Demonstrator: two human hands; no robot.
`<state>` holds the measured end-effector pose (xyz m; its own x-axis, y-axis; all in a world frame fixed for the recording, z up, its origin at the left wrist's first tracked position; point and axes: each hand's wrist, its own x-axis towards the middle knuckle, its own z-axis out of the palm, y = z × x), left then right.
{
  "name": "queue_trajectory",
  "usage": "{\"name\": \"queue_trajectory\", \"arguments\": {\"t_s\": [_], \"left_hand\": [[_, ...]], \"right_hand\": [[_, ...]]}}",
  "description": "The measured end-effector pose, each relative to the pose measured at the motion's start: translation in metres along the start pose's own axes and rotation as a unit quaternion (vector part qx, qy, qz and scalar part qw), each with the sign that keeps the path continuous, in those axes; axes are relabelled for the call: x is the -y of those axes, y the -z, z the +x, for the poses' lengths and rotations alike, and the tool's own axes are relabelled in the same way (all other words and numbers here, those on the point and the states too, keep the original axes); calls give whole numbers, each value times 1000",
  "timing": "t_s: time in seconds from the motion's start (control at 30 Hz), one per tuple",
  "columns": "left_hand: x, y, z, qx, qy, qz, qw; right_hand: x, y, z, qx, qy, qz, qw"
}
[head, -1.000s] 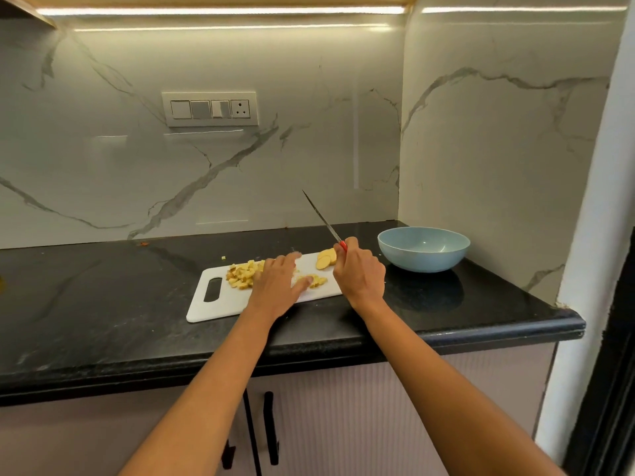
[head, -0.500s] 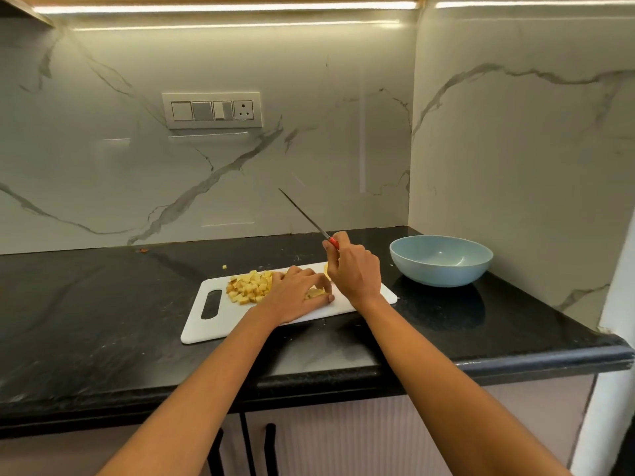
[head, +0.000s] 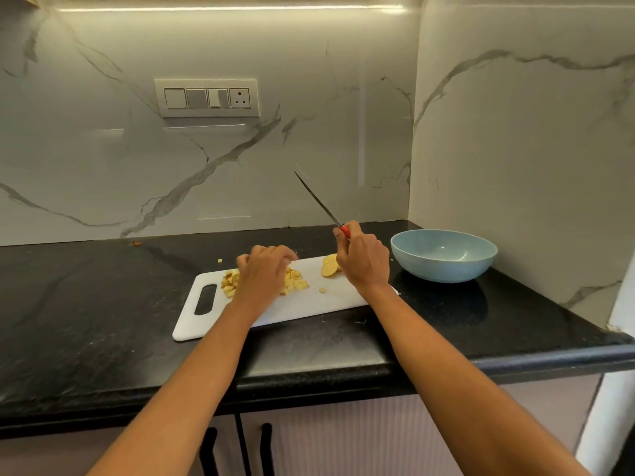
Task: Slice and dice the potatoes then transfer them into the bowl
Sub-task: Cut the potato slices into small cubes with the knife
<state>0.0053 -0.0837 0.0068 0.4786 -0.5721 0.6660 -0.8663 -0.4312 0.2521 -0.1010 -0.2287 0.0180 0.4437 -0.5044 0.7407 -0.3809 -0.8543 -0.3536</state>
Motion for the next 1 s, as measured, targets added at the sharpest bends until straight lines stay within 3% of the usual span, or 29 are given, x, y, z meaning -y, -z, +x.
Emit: {"name": "queue_trajectory", "arguments": {"t_s": [0.07, 0.17, 0.3, 0.5, 0.57, 0.7, 1.0], "left_hand": [[-12, -3, -3, 62, -58, -33, 996], [-23, -9, -4, 156, -80, -1, 984], [-12, -6, 2, 118, -44, 110, 986], [2, 8, 0, 48, 50, 26, 997], [4, 11, -3, 68, 49, 4, 997], [-2, 9, -5, 121, 33, 62, 990], [-9, -1, 2, 16, 55, 51, 997]], "right_hand": [[0, -1, 0, -1, 0, 1, 1000], [1, -2, 0, 1, -3, 7, 1000], [-1, -3, 2, -2, -13, 21, 1000], [-5, -4, 2, -1, -24, 29, 999], [-4, -4, 2, -1, -23, 26, 999], [-3, -2, 0, 7, -20, 18, 1000], [-4, -3, 3, -1, -49, 44, 998]]}}
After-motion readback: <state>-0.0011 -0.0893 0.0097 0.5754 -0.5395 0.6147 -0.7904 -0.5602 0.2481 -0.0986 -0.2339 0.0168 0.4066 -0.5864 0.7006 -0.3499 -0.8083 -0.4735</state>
